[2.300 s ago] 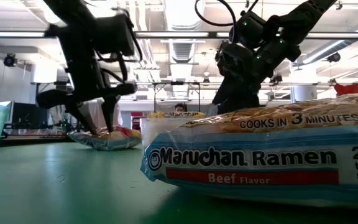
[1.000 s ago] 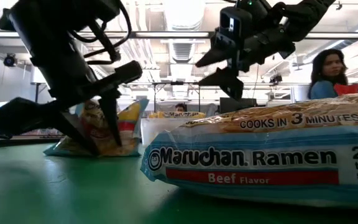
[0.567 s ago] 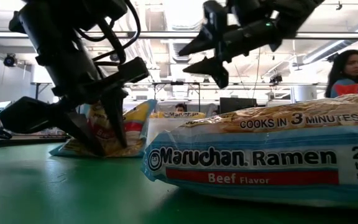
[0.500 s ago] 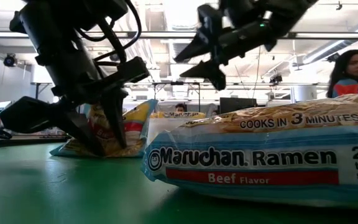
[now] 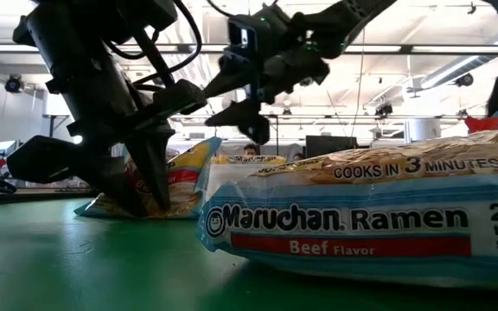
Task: Sort Maruchan noodles
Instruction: Put the top left blue noodle pack into the blue bin
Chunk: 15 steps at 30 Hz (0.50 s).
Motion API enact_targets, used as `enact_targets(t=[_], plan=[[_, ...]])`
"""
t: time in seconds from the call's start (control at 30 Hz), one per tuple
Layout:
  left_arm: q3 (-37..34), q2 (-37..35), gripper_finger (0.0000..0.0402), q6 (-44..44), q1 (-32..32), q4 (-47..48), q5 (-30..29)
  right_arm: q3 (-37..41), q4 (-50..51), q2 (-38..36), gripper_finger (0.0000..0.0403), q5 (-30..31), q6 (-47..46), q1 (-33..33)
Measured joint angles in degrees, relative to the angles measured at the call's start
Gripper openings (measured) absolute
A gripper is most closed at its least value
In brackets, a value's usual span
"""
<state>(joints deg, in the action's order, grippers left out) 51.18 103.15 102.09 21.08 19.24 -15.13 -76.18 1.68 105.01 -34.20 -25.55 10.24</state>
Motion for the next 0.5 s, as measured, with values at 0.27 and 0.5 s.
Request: enact_targets(t=[0.27,0.5], plan=[[0.31,1.98,0.0098,-0.15,-0.03,-1.97,-2.87,-6.39,6.67,5.40,0.0194,-0.36,3.11,0.15],[0.31,2.06,0.0097,-2.59,-0.39,-2.19,-3.50,-10.66,14.90,9.50,0.0194,-0.82,7.16,-0.76]])
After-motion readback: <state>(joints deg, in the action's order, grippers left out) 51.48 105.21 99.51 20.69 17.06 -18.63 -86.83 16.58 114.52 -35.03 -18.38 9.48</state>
